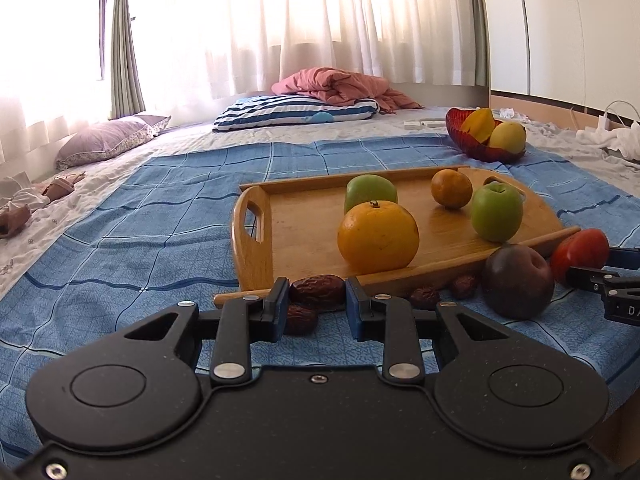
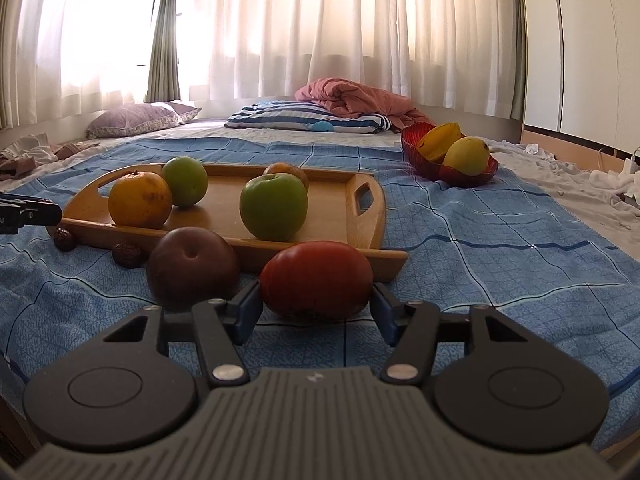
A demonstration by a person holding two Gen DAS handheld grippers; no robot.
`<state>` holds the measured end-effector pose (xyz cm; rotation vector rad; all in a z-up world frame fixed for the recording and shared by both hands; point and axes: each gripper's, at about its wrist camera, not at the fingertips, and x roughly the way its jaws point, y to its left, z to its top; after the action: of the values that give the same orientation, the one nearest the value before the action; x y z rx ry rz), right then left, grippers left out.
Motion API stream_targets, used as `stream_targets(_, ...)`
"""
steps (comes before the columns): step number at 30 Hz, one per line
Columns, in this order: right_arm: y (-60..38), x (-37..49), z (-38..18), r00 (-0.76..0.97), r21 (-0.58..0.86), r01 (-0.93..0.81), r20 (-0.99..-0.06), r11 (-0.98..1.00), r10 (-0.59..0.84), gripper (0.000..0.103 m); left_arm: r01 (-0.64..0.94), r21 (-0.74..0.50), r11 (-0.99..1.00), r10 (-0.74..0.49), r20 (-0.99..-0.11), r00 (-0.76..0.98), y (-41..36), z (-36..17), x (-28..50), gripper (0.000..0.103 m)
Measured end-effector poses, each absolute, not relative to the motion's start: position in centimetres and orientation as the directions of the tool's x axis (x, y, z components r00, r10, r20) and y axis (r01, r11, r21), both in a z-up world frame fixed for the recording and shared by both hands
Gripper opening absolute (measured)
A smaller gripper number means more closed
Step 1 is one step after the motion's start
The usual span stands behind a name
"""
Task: Organize fruits
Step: 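Close the right tool on the red tomato while the left tool grasps the date, then carry the tomato over the tray with the right tool while the left tool carries the date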
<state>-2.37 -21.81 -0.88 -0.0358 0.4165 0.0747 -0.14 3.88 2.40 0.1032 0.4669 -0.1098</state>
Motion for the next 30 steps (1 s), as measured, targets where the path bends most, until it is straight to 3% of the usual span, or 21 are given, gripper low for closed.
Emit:
stream_targets(14,-21.3,0.1,-0.6,0.91,-0.039,-0.076,-0.41,0.996,0.053,0.078,0.13,0.062,0.99,-0.087,-0.462,0.883,3.9,2.2,-0.1,0.028)
stream_targets(20,-21.3,1.8,-1.0,0.894,0.007,-0.061,-0.443,0.998,0.058,0.078,0.131,0.059,0.99,-0.089,-0.461,0.883,3.9,2.2,0.1,0.028)
stream_targets(21,-21.3,1.8,-1.1,0.892,0.016,-0.059,-0.448,0.998,0.059,0.07,0.131,0.059,0.99,-0.089,-0.46,0.883,3.9,2.2,0.2,0.028)
stream_targets(23,-21.3,1.8,-1.2,0.889,0.026,-0.054,-0.455,0.998,0.06,0.066,0.132,0.057,0.99,-0.091,-0.459,0.884,3.8,2.3,0.3,0.028)
stream_targets(30,-21.5,1.0,-0.7,0.895,0.052,-0.056,-0.44,0.997,0.073,0.065,0.135,0.057,0.989,-0.095,-0.45,0.888,3.5,2.8,1.4,0.028)
